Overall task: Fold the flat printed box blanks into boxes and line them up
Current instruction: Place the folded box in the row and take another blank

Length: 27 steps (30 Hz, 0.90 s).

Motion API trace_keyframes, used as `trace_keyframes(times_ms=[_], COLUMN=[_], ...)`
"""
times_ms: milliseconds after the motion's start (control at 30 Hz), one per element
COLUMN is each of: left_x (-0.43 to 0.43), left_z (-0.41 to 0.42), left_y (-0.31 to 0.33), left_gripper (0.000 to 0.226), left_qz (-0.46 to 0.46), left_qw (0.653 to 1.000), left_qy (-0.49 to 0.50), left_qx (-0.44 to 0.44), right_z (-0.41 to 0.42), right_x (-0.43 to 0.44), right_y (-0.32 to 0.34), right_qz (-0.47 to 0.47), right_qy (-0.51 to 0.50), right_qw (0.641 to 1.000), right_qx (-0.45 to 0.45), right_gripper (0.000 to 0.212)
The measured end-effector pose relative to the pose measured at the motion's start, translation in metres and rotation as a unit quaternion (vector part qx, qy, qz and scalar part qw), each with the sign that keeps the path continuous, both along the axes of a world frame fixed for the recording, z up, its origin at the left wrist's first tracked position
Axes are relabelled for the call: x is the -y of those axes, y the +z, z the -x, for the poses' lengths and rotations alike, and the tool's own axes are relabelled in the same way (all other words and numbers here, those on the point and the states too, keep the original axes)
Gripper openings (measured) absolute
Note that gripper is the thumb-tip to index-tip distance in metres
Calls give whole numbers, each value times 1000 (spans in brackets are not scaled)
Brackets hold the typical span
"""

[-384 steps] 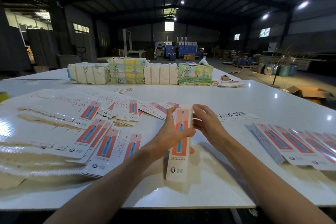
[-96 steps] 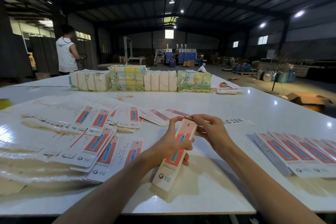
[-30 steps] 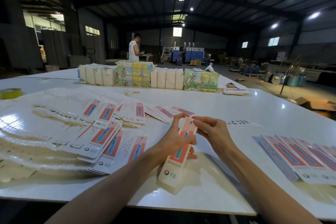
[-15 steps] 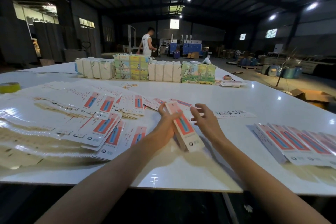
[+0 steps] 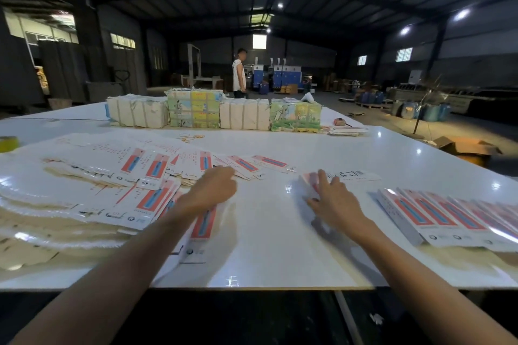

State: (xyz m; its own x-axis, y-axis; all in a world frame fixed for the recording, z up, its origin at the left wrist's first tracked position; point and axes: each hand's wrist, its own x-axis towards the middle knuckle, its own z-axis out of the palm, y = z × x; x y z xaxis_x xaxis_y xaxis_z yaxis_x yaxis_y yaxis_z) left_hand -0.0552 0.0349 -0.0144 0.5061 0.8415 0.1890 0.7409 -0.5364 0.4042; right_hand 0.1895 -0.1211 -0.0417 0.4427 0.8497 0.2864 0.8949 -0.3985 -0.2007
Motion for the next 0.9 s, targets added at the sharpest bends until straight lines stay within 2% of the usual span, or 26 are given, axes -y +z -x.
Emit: trace_keyframes(times_ms=[33,100,200,267,400,567,667,767,833,900], left_x=[-8,-22,-41,-53,-61,-60,-63,-67,-71,-74], left_z=[14,41,74,90,106,108,102,103,103,99], left_y=[3,9,15,12,3,11,19,28,30,30], left_gripper=[41,36,55,63,59,65,91,127,127,102], left_qz=[-39,-94,-91,-80,-89,-68,-30,20,33,15], left_qw=[996,978,953,947,943,940,942,942,948,954], left_qy=[50,151,249,265,260,293,311,318,311,299], left_qx=[-55,-110,-144,-164,-189,-162,-127,-106,-63,-19], right_z=[-12,-30,-49,-59,-76,-87,-75,-53,-36,-21], right_x=[6,16,32,42,64,83,77,57,39,19], right_y=[-1,-5,-11,-11,-5,-1,2,4,3,4], right_qz=[17,49,78,84,103,138,111,55,34,8], right_qy=[-34,-91,-133,-149,-199,-255,-239,-168,-115,-63], right_qw=[998,988,974,967,951,921,927,951,965,976], right_qx=[50,111,165,191,211,260,268,252,233,207], right_gripper=[55,46,43,39,35,37,49,48,44,41])
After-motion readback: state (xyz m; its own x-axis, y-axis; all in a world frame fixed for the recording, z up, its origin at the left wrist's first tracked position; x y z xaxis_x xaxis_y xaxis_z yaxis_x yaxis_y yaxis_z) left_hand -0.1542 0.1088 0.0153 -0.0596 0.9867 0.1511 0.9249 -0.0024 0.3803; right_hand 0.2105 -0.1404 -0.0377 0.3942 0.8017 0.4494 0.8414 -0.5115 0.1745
